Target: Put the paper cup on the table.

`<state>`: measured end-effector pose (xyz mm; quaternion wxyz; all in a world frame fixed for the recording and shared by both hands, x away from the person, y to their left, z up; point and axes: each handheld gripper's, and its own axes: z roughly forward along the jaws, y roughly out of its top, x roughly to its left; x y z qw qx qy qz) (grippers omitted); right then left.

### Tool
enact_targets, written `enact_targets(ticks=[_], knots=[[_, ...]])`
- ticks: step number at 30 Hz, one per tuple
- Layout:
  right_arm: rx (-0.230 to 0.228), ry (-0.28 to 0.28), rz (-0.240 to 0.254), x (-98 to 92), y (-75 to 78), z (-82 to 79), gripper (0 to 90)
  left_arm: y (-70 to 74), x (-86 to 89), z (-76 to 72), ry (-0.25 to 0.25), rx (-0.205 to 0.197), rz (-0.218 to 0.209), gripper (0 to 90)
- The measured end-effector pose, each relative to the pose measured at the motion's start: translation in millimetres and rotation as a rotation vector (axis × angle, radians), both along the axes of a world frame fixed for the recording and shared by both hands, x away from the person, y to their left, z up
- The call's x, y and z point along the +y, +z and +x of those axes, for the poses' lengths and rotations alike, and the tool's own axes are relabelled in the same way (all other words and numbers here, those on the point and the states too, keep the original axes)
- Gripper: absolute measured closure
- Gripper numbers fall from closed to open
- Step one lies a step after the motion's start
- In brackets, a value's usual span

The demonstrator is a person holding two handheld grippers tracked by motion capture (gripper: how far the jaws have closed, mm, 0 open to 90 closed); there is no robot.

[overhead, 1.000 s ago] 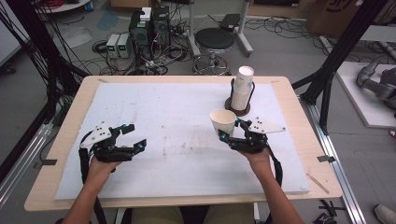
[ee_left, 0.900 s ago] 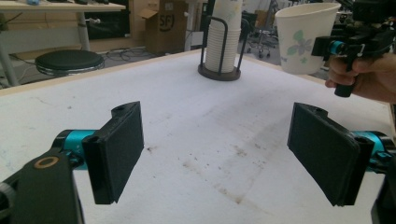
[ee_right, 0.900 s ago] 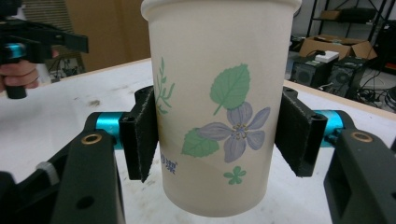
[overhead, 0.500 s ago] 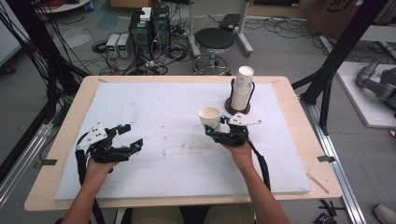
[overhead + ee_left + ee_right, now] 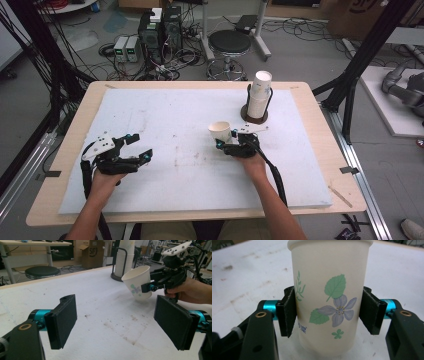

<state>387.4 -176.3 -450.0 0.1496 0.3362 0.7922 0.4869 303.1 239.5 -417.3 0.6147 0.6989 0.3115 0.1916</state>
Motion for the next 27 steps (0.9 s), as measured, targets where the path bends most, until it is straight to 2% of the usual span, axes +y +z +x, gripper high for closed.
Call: enact_targets(ticks=[5,7,10,12,14,21,24,27], knots=[[0.011,0.001,-0.021,-0.3,0.3,0.7,37.8,-0.7,-0.3,-0.3,0.000,0.006,0.003,18.8],[0.030,-0.001,-0.036,-2.1,2.5,-0.5,37.8,-0.9,0.0,-0.6,-0.001,0.009,0.003,18.8],[0.037,0.013,-0.094,-4.8,6.6,-5.0,37.8,-1.5,0.9,-0.4,-0.001,0.014,0.004,18.8],[0.023,0.025,-0.138,-5.6,8.2,-9.3,37.8,-1.7,0.8,-0.3,0.001,0.015,0.000,18.8],[0.017,0.030,-0.159,-7.5,8.1,-12.4,37.6,-1.8,0.1,-0.2,0.002,0.016,0.001,18.8],[0.040,0.045,-0.148,-14.5,4.0,-16.5,31.9,-2.0,-0.5,-0.3,0.005,0.021,-0.002,18.8],[0.060,0.032,-0.140,-16.8,5.2,-18.1,20.2,-2.7,-0.4,-0.4,0.009,0.026,-0.007,18.6],[0.053,0.036,-0.113,-24.2,10.7,-23.5,20.2,-3.7,0.0,-0.2,0.014,0.034,-0.012,16.9]])
